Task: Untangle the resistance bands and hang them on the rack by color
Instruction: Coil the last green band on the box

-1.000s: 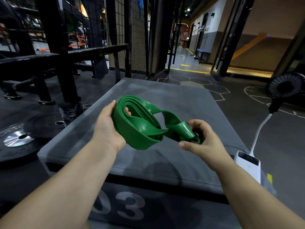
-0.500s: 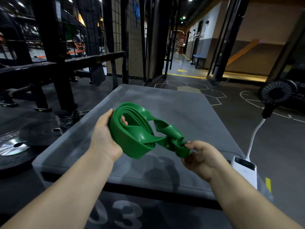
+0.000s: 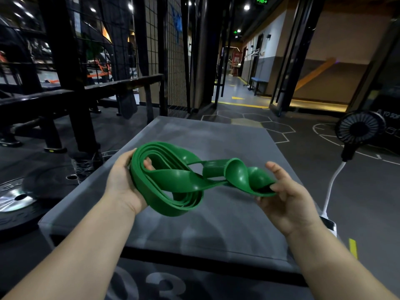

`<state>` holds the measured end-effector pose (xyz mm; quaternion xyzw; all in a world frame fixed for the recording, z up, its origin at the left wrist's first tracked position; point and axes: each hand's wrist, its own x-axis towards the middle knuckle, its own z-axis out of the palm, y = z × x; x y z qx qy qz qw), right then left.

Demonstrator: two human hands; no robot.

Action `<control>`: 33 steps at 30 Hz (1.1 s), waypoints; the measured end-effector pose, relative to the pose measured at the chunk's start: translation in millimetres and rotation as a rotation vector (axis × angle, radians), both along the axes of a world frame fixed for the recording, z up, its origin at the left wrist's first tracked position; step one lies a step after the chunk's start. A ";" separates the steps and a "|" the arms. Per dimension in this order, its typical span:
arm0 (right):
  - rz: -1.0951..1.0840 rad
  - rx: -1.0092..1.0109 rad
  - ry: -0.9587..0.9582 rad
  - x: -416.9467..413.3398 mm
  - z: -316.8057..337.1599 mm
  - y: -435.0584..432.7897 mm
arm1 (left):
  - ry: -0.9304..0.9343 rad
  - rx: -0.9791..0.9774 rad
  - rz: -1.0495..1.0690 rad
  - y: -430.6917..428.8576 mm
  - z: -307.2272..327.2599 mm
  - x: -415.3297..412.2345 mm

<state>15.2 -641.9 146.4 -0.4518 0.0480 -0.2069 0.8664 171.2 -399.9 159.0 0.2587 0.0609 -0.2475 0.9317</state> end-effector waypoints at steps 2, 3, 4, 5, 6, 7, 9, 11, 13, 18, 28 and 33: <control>-0.016 -0.156 0.182 3.8 -3.3 3.8 | 0.001 -0.050 0.036 -2.3 1.5 -4.7; -0.020 -0.247 0.252 5.4 -6.1 6.2 | 0.002 -0.068 0.045 -3.3 1.3 -7.1; -0.020 -0.327 0.301 7.4 -8.5 9.6 | 0.002 -0.077 0.047 -4.1 0.5 -8.5; -0.024 -0.401 0.333 8.6 -10.9 12.2 | 0.002 -0.078 0.039 -5.1 0.1 -10.6; -0.031 -0.475 0.353 9.0 -12.1 14.8 | 0.000 -0.076 0.028 -6.3 -0.6 -12.2; -0.044 -0.534 0.358 9.3 -13.6 14.9 | -0.001 -0.079 0.014 -7.6 -0.8 -13.6; -0.055 -0.635 0.360 9.9 -15.7 13.1 | -0.006 -0.102 -0.018 -9.6 -0.3 -16.1; -0.032 -0.736 0.374 8.2 -15.3 12.2 | -0.016 -0.113 -0.053 -11.6 0.6 -18.4; 0.002 -0.812 0.367 4.9 -14.9 14.8 | -0.034 -0.105 -0.073 -14.8 0.6 -22.2; 0.002 -0.744 0.296 5.8 -17.3 12.0 | -0.055 -0.065 -0.039 -18.3 1.3 -26.8; -0.377 -0.967 0.243 7.7 -18.8 0.5 | -0.089 0.157 -0.039 -17.7 -4.8 -20.0; -0.432 -0.449 0.129 4.9 -9.0 -5.9 | -0.211 0.427 -0.217 -9.3 -3.0 -14.9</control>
